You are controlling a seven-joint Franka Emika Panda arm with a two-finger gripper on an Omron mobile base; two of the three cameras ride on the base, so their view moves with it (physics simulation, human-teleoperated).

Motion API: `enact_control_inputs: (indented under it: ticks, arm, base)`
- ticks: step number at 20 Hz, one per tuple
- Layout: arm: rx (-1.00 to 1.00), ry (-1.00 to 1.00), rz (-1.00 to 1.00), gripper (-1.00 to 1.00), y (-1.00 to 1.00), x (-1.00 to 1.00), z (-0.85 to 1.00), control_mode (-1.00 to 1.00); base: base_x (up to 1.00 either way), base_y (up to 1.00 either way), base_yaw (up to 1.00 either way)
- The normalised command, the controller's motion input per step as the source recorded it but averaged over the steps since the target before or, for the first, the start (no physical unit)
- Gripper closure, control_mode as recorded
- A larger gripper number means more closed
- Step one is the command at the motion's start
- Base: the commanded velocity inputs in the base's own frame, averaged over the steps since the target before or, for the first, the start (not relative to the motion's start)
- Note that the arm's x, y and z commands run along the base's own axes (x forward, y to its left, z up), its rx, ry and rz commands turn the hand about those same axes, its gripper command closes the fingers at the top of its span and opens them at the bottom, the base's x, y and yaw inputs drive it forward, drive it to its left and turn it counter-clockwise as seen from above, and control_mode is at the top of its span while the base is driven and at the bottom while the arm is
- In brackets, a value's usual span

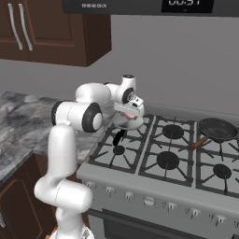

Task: Place one of the steaks on the plate and the other in the bowl. Then place the bowl in the fridge.

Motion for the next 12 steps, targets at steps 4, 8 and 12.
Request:
enact_control_inputs:
  ticks: [4, 8, 12]
  arm:
    - [0.0, -0.1, 0.0, 1.0, 0.23, -1.0, 0.42, -1.0]
    - [0.0, -0.07, 0.0, 1.0, 0.27, -1.0, 0.57, -1.0]
    - [0.0, -0.05, 0.0, 1.0, 0.4, -1.0, 0.62, -1.0]
  base:
    - [0.0, 0.0, 0.0]
    - [0.0, 0.0, 0.0]
    - [0.0, 0.0, 0.0]
